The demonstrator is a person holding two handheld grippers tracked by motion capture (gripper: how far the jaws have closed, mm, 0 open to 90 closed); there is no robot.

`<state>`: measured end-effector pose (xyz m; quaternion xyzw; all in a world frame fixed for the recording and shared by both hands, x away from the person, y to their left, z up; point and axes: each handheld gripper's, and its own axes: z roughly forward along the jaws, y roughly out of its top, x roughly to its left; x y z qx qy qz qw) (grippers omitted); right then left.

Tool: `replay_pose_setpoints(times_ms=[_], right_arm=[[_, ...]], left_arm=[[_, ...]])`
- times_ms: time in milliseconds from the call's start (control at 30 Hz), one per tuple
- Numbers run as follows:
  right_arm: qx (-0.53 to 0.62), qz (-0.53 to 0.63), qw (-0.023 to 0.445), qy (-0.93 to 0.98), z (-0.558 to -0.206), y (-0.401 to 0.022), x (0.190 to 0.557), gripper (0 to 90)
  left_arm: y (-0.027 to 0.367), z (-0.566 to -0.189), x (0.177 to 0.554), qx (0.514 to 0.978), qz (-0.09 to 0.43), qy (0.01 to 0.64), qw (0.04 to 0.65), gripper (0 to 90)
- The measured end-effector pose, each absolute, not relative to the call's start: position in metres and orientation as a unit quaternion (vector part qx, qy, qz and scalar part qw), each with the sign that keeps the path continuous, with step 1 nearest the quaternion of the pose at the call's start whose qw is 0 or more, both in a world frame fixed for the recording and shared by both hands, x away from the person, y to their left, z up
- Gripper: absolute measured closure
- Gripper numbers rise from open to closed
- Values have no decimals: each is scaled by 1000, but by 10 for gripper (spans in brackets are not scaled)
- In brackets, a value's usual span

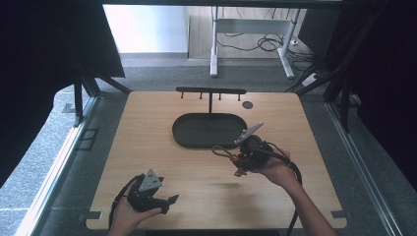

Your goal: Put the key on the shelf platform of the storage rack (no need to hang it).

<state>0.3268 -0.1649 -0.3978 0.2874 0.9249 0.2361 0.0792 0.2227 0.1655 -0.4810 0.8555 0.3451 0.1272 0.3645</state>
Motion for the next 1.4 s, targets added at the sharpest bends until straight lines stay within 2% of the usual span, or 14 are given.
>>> replay_pose_setpoints(times_ms=[1133,1300,1400], right_arm=[[295,230,99,922,-379,-173,337,668],[298,227,103,922,-380,-175,339,668],[299,227,103,921,-380,-176,339,668]], left_arm=[[159,-488,224,868,115,335,349,220],[145,-499,223,901,83,298,303,203],[139,-501,223,901,83,297,306,203]])
